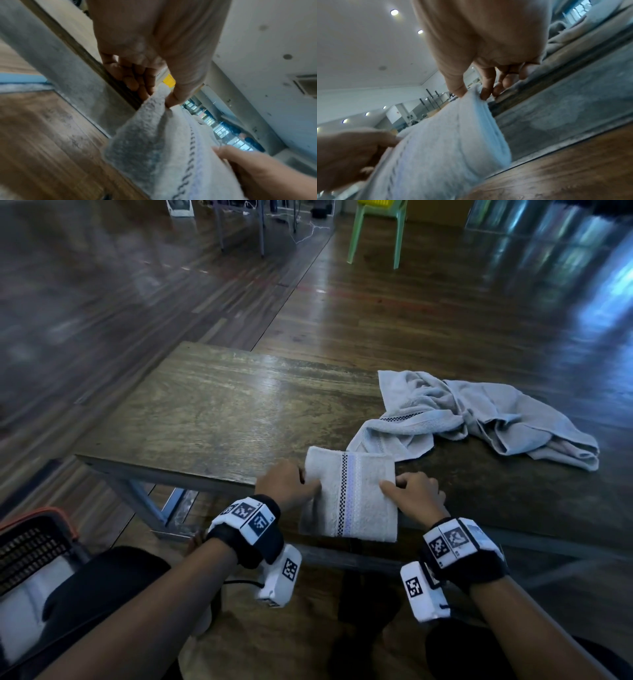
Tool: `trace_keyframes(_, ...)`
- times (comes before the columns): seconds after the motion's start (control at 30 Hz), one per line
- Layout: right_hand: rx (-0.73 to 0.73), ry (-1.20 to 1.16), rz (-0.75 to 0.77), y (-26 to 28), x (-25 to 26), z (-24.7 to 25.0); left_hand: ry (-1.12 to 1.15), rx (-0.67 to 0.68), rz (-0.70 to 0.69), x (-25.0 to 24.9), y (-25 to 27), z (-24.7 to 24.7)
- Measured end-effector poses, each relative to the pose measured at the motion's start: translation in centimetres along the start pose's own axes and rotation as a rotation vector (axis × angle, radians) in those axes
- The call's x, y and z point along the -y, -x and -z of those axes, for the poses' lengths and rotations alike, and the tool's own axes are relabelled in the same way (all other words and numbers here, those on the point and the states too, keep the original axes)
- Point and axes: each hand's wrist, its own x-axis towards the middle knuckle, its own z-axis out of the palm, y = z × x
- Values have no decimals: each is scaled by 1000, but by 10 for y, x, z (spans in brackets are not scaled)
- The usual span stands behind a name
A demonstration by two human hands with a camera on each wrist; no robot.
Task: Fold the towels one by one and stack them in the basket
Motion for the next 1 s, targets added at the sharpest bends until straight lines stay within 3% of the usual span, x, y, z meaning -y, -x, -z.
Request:
trace_keyframes(0.23,99,-354,52,28,12,8,554,-50,19,-14,33,0)
trace_keyframes(0.43,125,-730,-16,71,12,15,871,-69,89,-15,75,5)
trace_keyframes(0.63,297,-947,39,130,24,54,968,-59,-22,-27,131,44)
trace_keyframes(0.8,271,-1069,204,175,49,99,954,-154,-172,-51,183,95)
trace_keyframes(1.0,192,-995,419,205,92,144,878,-268,-247,-67,224,156)
